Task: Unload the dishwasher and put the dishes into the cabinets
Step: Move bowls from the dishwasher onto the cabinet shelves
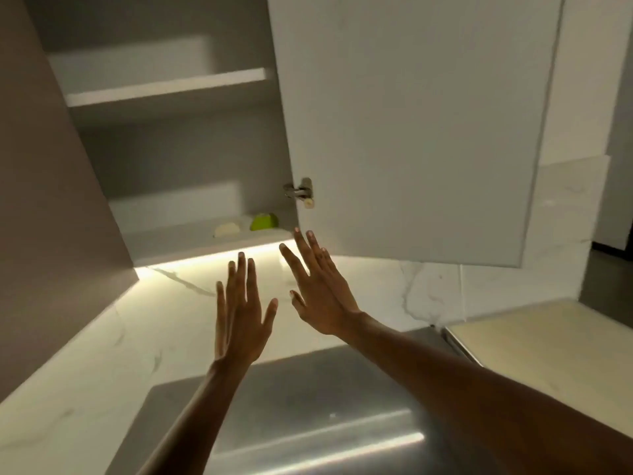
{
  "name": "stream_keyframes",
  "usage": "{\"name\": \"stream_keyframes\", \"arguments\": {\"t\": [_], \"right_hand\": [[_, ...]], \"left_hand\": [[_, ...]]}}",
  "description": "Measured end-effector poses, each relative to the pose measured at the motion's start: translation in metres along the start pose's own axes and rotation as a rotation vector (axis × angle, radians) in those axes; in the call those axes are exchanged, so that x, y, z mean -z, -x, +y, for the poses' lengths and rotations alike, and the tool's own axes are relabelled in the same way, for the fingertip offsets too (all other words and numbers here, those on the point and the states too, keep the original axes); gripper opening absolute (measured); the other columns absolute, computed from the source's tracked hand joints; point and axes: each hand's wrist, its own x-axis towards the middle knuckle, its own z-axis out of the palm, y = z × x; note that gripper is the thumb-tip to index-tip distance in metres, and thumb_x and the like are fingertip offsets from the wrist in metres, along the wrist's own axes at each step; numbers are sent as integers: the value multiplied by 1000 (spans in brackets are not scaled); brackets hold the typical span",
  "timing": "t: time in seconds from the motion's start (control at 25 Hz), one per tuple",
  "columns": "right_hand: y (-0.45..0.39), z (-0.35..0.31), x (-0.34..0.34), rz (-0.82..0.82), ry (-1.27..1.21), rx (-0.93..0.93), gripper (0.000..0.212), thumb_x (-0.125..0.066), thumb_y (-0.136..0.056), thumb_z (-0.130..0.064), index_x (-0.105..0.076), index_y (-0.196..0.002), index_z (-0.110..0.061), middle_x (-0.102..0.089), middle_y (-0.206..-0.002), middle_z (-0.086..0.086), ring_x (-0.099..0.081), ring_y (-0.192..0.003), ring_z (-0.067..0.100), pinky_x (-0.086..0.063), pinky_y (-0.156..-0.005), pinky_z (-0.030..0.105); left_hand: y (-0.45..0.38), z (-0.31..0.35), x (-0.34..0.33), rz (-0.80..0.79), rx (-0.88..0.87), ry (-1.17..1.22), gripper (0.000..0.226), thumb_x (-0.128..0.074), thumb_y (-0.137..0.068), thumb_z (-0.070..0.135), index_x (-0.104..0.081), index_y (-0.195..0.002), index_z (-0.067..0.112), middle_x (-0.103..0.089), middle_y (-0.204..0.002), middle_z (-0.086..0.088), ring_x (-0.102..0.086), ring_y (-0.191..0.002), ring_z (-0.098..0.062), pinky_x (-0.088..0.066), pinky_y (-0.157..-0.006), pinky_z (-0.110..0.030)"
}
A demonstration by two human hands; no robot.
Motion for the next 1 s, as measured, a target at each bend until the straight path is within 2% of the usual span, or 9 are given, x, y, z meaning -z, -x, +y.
{"name": "stream_keyframes", "arguments": {"t": [0.2, 0.36, 0.48, 0.6, 0.68, 0.76, 0.84, 0.88, 1.0], "right_hand": [[218, 49, 75, -51, 0, -293, 90, -71, -92, -27, -19, -166, -25, 14, -176, 4, 15, -162, 29, -5, -128, 54], [453, 103, 131, -174, 26, -788, 79, -63, -96, -34, -22, -163, -27, 15, -175, 7, 11, -162, 34, -5, -128, 56], [578, 133, 181, -269, 16, -1132, 71, -56, -101, -32, -24, -163, -22, 13, -175, 9, 14, -161, 36, -10, -129, 59], [662, 156, 242, -205, 45, -1333, 65, -54, -102, -25, -30, -162, -18, -2, -176, 9, 6, -163, 33, -14, -130, 54], [706, 170, 272, -130, 43, -1441, 66, -56, -101, -26, -31, -162, -16, -13, -175, 10, -5, -163, 32, -19, -130, 50], [735, 179, 296, -64, 21, -1549, 63, -56, -101, -29, -36, -159, -16, -33, -166, 9, -29, -154, 31, -34, -123, 45], [765, 193, 315, 7, -42, -1673, 49, -57, -102, -31, -47, -148, -18, -53, -147, 4, -52, -132, 24, -46, -106, 34], [778, 201, 321, -7, -78, -1703, 45, -57, -102, -32, -50, -144, -18, -56, -141, 3, -55, -127, 22, -47, -101, 32], [818, 234, 329, -104, -115, -1774, 49, -57, -102, -39, -49, -145, -17, -56, -143, 4, -55, -130, 23, -45, -107, 34]], "left_hand": [[126, 135, -28, -87, 23, 178, 88, -46, -98, 51, -1, -167, 22, 6, -175, 4, 4, -162, -23, -6, -127, -61], [266, 278, -91, -368, -43, 328, 90, -44, -92, 54, -10, -167, 17, 1, -176, -1, -5, -162, -28, -19, -124, -59], [342, 364, -137, -651, -117, 394, 101, -44, -80, 57, -16, -165, 10, -7, -174, -6, -17, -159, -32, -29, -123, -57], [388, 447, -175, -893, -121, 487, 105, -47, -79, 63, -14, -163, 9, -19, -171, -11, -33, -153, -37, -38, -118, -56], [402, 507, -190, -1006, -147, 553, 98, -59, -87, 57, -9, -162, 17, -17, -171, -8, -28, -156, -34, -29, -125, -49], [408, 554, -205, -1073, -182, 578, 92, -71, -94, 38, -15, -164, 16, -21, -171, -7, -24, -158, -29, -24, -127, -43], [409, 601, -224, -1110, -264, 600, 85, -72, -96, 30, -22, -164, 12, -25, -170, -7, -24, -157, -27, -25, -126, -41], [409, 621, -235, -1133, -300, 614, 82, -71, -97, 29, -25, -163, 13, -27, -169, -7, -25, -157, -27, -25, -125, -40], [410, 673, -277, -1197, -332, 637, 73, -66, -101, 22, -28, -162, 13, -32, -166, -9, -30, -154, -29, -28, -123, -40]]}}
